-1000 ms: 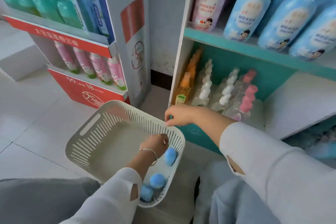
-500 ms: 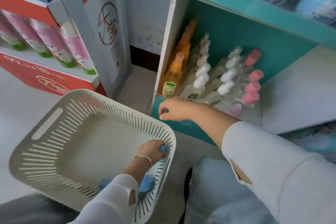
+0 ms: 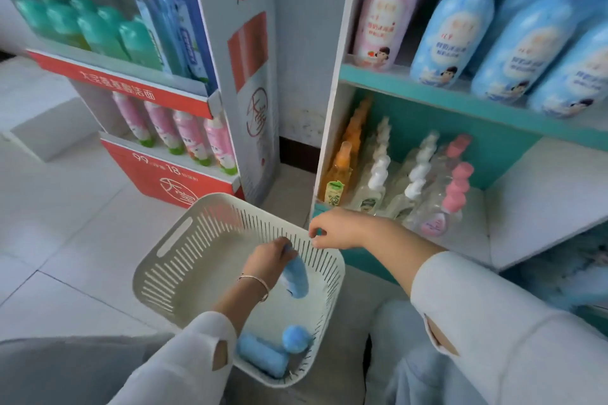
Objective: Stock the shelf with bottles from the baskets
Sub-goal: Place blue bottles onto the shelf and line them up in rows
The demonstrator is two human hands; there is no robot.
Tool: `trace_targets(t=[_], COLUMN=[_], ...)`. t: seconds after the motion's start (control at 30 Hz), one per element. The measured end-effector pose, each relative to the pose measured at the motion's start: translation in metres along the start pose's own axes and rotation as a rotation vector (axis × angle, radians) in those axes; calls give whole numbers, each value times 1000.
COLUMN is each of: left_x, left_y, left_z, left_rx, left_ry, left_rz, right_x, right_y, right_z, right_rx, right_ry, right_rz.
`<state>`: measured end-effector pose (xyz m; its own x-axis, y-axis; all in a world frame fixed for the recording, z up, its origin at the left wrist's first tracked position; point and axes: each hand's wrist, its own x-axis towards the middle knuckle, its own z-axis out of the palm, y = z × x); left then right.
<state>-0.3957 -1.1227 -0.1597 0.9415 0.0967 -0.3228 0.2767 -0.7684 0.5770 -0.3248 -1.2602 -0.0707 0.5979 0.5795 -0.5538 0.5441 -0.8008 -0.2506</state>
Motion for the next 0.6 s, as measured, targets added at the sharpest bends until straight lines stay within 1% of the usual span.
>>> trace_targets(t=[0.17,0.23,0.33,0.4,0.53,0.6], left_x=[-31,-44,-61,-70,-87,-92], left_y=[31,47,75,95,129,140], left_z=[-66,-88,-115,-128,-138,-140], left_rx=[-86,-104,-80,-34,48,-30], left_ry=[187,245,331,404,515,533], left_rz=[106,169,240,245,228,280], right_x=[-34,-48,-69,-78,-93,-103], right_y=[-25,-31,-38,-43,-44,-38], right_z=[2,0,-9,-13,-25,-33], right_rx=[183,308,533,640,720,767], right_ry=[103,157,226,267,409,455], right_rz=[-30,-21,-55,-79,-66,-76])
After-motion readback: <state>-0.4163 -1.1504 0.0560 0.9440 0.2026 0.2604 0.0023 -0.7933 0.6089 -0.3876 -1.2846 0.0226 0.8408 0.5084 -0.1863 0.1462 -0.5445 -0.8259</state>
